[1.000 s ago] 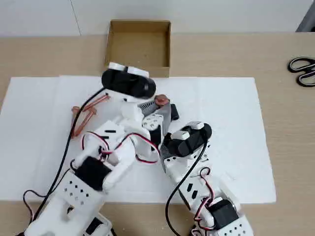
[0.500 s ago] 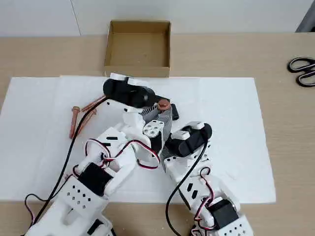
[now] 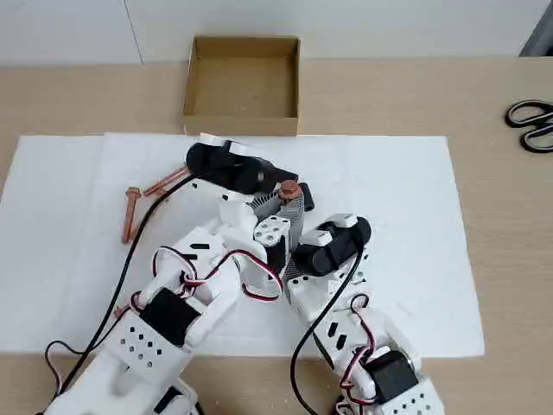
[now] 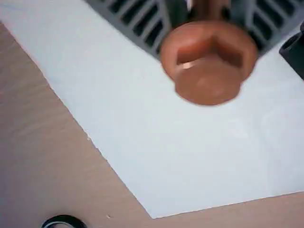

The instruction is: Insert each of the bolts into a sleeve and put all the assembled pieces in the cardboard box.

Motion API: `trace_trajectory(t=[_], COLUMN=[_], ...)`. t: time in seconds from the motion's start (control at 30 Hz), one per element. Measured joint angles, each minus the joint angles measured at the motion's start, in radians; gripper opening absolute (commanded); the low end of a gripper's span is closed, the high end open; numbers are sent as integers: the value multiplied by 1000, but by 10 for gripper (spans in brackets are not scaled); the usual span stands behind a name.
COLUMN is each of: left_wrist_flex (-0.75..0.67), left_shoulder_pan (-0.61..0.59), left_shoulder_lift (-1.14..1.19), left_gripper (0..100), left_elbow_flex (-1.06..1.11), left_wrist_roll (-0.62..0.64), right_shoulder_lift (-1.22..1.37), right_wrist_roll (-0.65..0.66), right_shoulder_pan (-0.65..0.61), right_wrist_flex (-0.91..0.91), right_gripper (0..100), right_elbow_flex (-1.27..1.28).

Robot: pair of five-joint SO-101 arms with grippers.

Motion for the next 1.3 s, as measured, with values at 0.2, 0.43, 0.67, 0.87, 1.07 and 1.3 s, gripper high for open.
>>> trace_trajectory(t=[0.2, 0.43, 0.67, 0.87, 1.07, 1.3], left_wrist_flex=[34, 83, 153, 201, 207, 216], left_shoulder_pan=[2, 14, 35, 54, 55, 66], left_shoulder_lift=[0, 0, -3, -12, -18, 41], left_gripper=[6, 6, 6, 6, 7, 6], left_elbow_flex=[2, 2, 0, -3, -3, 2], left_wrist_roll=[0, -2, -6, -8, -8, -26], right_shoulder_lift=[-2, -3, -3, -2, -2, 2], right_wrist_roll=[0, 0, 0, 0, 0, 54], right_shoulder_pan=[0, -2, 0, -2, -2, 0], right_wrist_flex=[0, 0, 0, 2, 2, 9], right_gripper=[4, 4, 4, 4, 4, 4], right_elbow_flex=[-2, -2, 0, 2, 2, -29])
